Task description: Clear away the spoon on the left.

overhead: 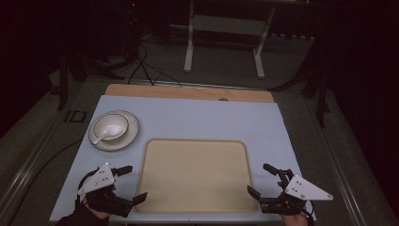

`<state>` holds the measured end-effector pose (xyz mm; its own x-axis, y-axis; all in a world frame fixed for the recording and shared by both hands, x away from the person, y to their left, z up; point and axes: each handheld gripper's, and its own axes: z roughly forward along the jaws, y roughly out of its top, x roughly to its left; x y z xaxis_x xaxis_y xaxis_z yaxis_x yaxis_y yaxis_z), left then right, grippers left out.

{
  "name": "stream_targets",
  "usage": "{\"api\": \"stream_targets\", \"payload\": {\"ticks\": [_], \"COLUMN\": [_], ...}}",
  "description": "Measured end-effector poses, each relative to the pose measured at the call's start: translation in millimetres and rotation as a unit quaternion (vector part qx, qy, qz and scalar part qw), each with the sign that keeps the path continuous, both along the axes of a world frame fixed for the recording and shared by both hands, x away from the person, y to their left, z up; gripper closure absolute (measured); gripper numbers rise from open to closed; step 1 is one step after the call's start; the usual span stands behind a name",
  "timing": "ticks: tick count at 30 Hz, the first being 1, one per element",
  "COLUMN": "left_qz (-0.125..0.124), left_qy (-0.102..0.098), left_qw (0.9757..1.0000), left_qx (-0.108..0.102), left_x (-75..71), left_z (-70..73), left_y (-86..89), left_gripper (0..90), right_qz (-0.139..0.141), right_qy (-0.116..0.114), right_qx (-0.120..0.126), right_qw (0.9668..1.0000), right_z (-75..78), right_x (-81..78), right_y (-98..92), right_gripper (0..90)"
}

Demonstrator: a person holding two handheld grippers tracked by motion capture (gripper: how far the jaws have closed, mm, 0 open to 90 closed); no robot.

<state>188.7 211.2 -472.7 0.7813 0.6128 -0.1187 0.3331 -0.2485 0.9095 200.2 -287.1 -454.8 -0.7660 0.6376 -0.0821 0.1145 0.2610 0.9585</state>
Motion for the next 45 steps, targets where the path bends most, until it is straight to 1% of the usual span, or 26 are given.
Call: {"api": "stream_targets", "payload": {"ticks": [1, 2, 3, 4, 6, 9, 11, 14, 16, 17, 18, 19, 20, 21, 24, 25, 27, 28, 30, 35, 39, 41, 42, 43, 45], "left_qz": [-0.003, -0.012, -0.015, -0.014, -0.016, -0.021, -0.019, -0.017, -0.008, 0.002, 0.002, 0.006, 0.018, 0.018, 0.032, 0.04, 0.045, 0.049, 0.056, 0.082, 0.105, 0.12, 0.13, 0.141, 0.162], "left_qy": [-0.001, 0.001, -0.003, -0.008, -0.016, -0.019, -0.022, -0.023, -0.023, -0.023, -0.023, -0.022, -0.025, -0.025, -0.033, -0.042, -0.044, -0.049, -0.05, -0.056, -0.057, -0.061, -0.063, -0.064, -0.062], "left_qw": [1.0, 0.9999, 0.9999, 0.9999, 0.9997, 0.9996, 0.9996, 0.9996, 0.9997, 0.9997, 0.9997, 0.9997, 0.9995, 0.9995, 0.9989, 0.9983, 0.998, 0.9976, 0.9971, 0.9949, 0.9922, 0.9902, 0.9889, 0.9874, 0.984], "left_qx": [0.0, -0.004, -0.002, 0.003, 0.002, -0.003, 0.0, -0.003, -0.001, -0.004, -0.004, -0.008, -0.007, -0.007, -0.012, -0.009, -0.011, -0.009, -0.009, -0.017, -0.033, -0.038, -0.036, -0.032, -0.039], "left_x": [-0.6, -0.6, -1.0, -1.2, -0.6, 1.6, 4.4, 9.1, 13.5, 17.8, 17.8, 19.6, 22.1, 22.1, 24.1, 24.4, 25.6, 26.3, 28.9, 37.2, 45.0, 48.0, 49.8, 51.9, 56.1], "left_z": [1.9, 4.2, 6.5, 9.1, 14.9, 22.4, 26.6, 31.0, 32.3, 33.4, 33.4, 34.4, 38.8, 38.8, 48.7, 54.7, 60.8, 63.7, 69.3, 82.2, 89.6, 92.3, 93.1, 93.3, 92.0], "left_y": [-1.6, -2.8, -4.0, -5.4, -6.5, -7.0, -6.1, -2.6, 0.7, 4.7, 4.7, 6.4, 9.8, 9.8, 15.1, 17.5, 20.7, 22.5, 26.0, 38.7, 51.3, 56.6, 58.4, 61.0, 67.3], "left_gripper": [1.0, 1.0, 1.0, 1.0, 1.0, 1.3, 1.3, 2.0, 2.3, 2.3, 2.3, 2.3, 2.4, 2.4, 2.5, 2.5, 3.4, 3.4, 3.4, 4.3, 4.3, 4.9, 4.9, 4.9, 4.9], "right_qz": [0.0, 0.0, 0.0, 0.002, 0.002, -0.001, -0.003, -0.008, -0.009, -0.009, -0.009, -0.01, -0.01, -0.01, -0.01, -0.011, -0.011, -0.012, -0.012, -0.009, -0.007, -0.005, -0.005, -0.005, -0.005], "right_qy": [0.0, -0.008, -0.008, -0.015, -0.015, -0.014, -0.015, -0.016, -0.014, -0.014, -0.014, -0.014, -0.014, -0.014, -0.01, -0.009, -0.014, -0.013, -0.014, -0.015, -0.01, -0.007, -0.006, -0.007, -0.007], "right_qx": [0.0, -0.007, -0.007, -0.001, 0.0, -0.007, -0.007, -0.006, -0.005, -0.004, -0.004, -0.004, -0.003, -0.003, -0.008, -0.011, -0.008, -0.006, -0.004, -0.004, -0.007, -0.005, -0.006, -0.007, -0.007], "right_qw": [1.0, 0.9999, 0.9999, 0.9999, 0.9999, 0.9999, 0.9999, 0.9998, 0.9998, 0.9999, 0.9999, 0.9998, 0.9998, 0.9998, 0.9999, 0.9998, 0.9998, 0.9998, 0.9998, 0.9998, 0.9999, 0.9999, 1.0, 0.9999, 0.9999], "right_z": [0.0, 0.7, 0.7, 2.7, 3.4, 2.7, 2.9, 2.9, 2.6, 2.7, 2.7, 2.9, 3.0, 3.0, 2.1, 2.0, 2.7, 3.2, 3.6, 4.0, 4.3, 4.4, 4.4, 4.2, 4.4], "right_x": [0.0, -2.3, -2.3, -3.7, -4.7, -7.6, -7.9, -8.0, -8.3, -8.8, -8.8, -9.4, -9.3, -9.3, -8.7, -8.8, -9.2, -9.7, -10.2, -10.9, -11.4, -11.3, -11.3, -11.0, -11.0], "right_y": [0.0, 1.1, 1.1, 1.3, 1.5, 2.5, 2.1, 1.4, 0.8, 0.1, 0.1, -0.6, -0.7, -0.7, 0.3, 0.8, 0.4, 0.1, -0.2, 1.1, 1.7, 2.0, 2.3, 2.5, 2.8], "right_gripper": [13.0, 13.0, 13.0, 13.0, 13.0, 13.0, 13.0, 13.0, 13.0, 13.0, 13.0, 13.0, 13.0, 13.0, 13.0, 13.0, 13.0, 13.0, 13.0, 13.0, 13.0, 13.0, 13.0, 13.0, 13.0]}}
